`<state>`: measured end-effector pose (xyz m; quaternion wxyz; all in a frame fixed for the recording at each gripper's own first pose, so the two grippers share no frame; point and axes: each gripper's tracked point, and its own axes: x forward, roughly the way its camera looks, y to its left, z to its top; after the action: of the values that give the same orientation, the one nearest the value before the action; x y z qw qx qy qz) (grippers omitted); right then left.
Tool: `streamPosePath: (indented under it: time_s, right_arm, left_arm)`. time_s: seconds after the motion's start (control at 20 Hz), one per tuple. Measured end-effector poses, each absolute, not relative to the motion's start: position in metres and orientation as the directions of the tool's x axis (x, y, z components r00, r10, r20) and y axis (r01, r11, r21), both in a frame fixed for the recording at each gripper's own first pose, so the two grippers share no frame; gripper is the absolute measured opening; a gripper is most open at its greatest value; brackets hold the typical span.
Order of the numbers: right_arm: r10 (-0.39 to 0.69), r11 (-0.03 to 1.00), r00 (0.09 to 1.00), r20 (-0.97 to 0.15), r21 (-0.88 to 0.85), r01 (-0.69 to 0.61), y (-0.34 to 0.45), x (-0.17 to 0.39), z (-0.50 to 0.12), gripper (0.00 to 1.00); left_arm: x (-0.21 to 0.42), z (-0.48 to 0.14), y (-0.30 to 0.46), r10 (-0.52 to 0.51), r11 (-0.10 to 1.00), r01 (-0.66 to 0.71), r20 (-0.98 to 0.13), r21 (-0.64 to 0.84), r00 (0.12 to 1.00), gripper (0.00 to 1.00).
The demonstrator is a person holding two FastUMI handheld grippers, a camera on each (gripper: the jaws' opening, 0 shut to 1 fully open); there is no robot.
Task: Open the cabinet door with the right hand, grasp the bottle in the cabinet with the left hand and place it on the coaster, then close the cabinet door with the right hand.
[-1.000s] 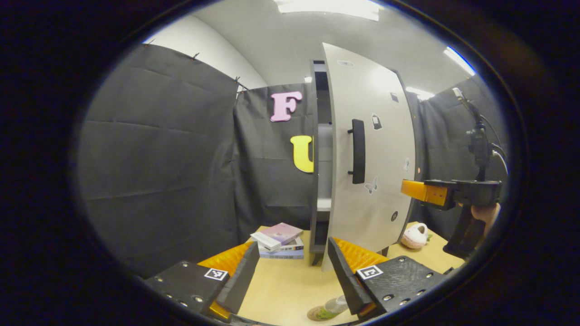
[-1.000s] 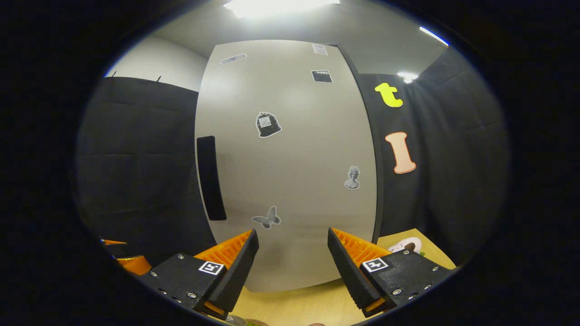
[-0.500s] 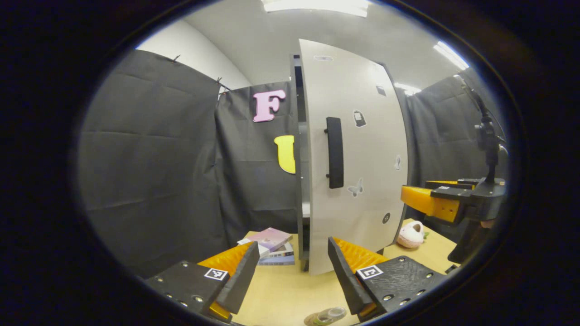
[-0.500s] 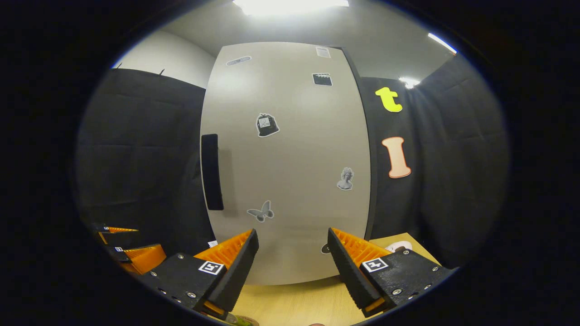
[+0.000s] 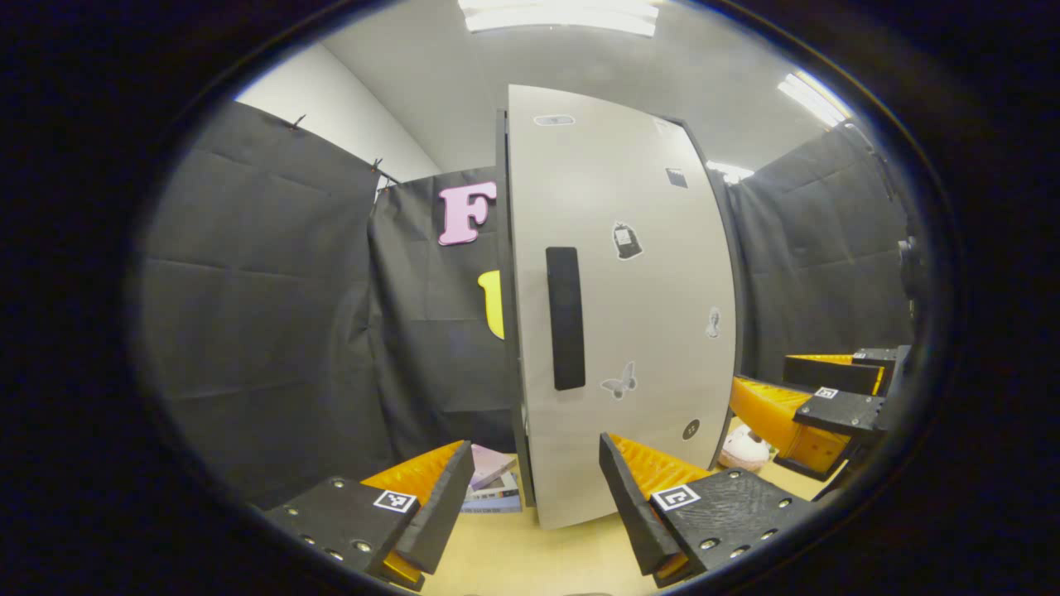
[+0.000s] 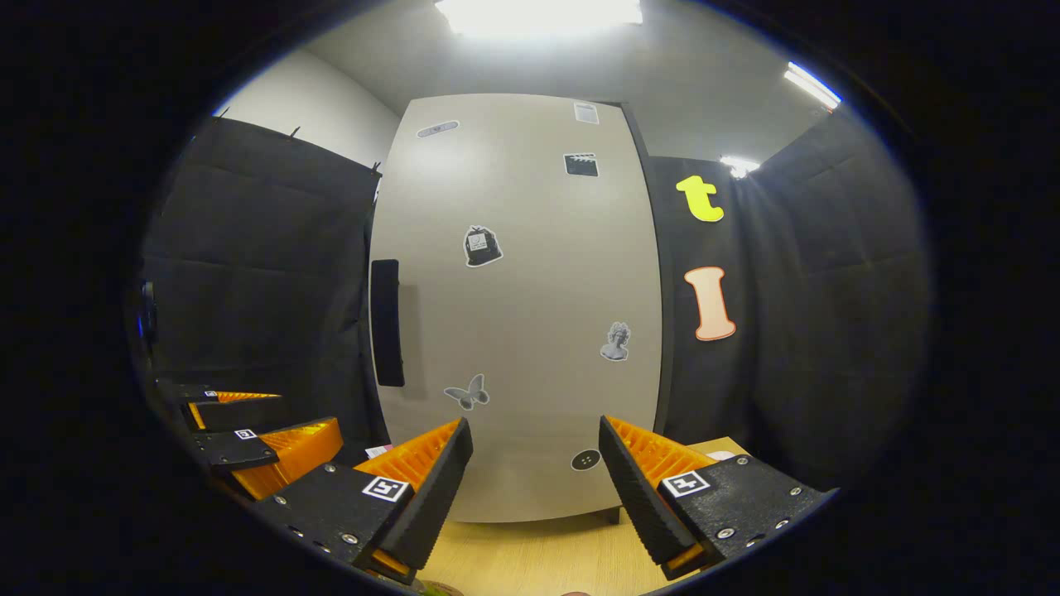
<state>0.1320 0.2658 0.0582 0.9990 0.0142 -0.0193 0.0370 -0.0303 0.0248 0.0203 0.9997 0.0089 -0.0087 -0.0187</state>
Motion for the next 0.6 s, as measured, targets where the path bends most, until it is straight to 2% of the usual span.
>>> streamPosePath:
  time_s: [0.05,0.1,0.15,0.2,0.25,0.35,0.4,0.5,0.55,0.6]
  right_arm:
    - [0.066,0.997,0.997,0.033,0.024,-0.067,0.264,0.133,0.056,0.95]
    - [0.062,0.998,0.998,0.025,0.024,-0.063,0.264,0.134,0.052,0.95]
    - [0.055,0.998,0.998,0.018,0.029,-0.056,0.262,0.135,0.05,0.95]
    - [0.053,0.998,0.999,0.012,0.037,-0.054,0.261,0.135,0.049,0.95]
    - [0.054,0.998,0.999,0.003,0.04,-0.054,0.261,0.136,0.047,0.95]
    - [0.049,0.998,0.999,-0.004,0.029,-0.049,0.259,0.137,0.046,0.95]
    - [0.05,0.998,0.999,-0.01,0.029,-0.05,0.259,0.137,0.043,0.95]
    - [0.06,0.998,0.998,-0.036,0.026,-0.059,0.262,0.138,0.035,0.95]
    - [0.067,0.998,0.997,-0.047,0.024,-0.066,0.264,0.138,0.032,0.95]
    - [0.075,0.997,0.996,-0.055,0.023,-0.073,0.268,0.138,0.03,0.95]
  left_arm:
    - [-0.03,0.021,0.022,-0.043,0.999,0.042,0.023,0.013,0.999,0.91]
    - [-0.029,0.022,0.019,-0.045,0.999,0.045,0.028,0.007,0.999,0.87]
    - [-0.027,0.021,0.017,-0.049,0.999,0.049,0.03,0.001,0.998,0.91]
    - [-0.027,0.019,0.015,-0.049,0.999,0.049,0.025,-0.001,0.998,0.87]
    - [-0.026,0.017,0.016,-0.046,0.999,0.046,0.021,-0.005,0.999,0.91]
    - [-0.027,0.017,0.016,-0.048,0.998,0.049,0.026,-0.025,0.998,0.91]
    - [-0.028,0.019,0.016,-0.046,0.998,0.047,0.033,-0.037,0.998,0.87]
    - [-0.029,0.02,0.013,-0.056,0.996,0.058,0.039,-0.064,0.998,0.91]
    - [-0.032,0.019,0.012,-0.061,0.995,0.064,0.036,-0.074,0.997,0.87]
    - [-0.034,0.017,0.013,-0.064,0.995,0.066,0.031,-0.078,0.997,0.91]
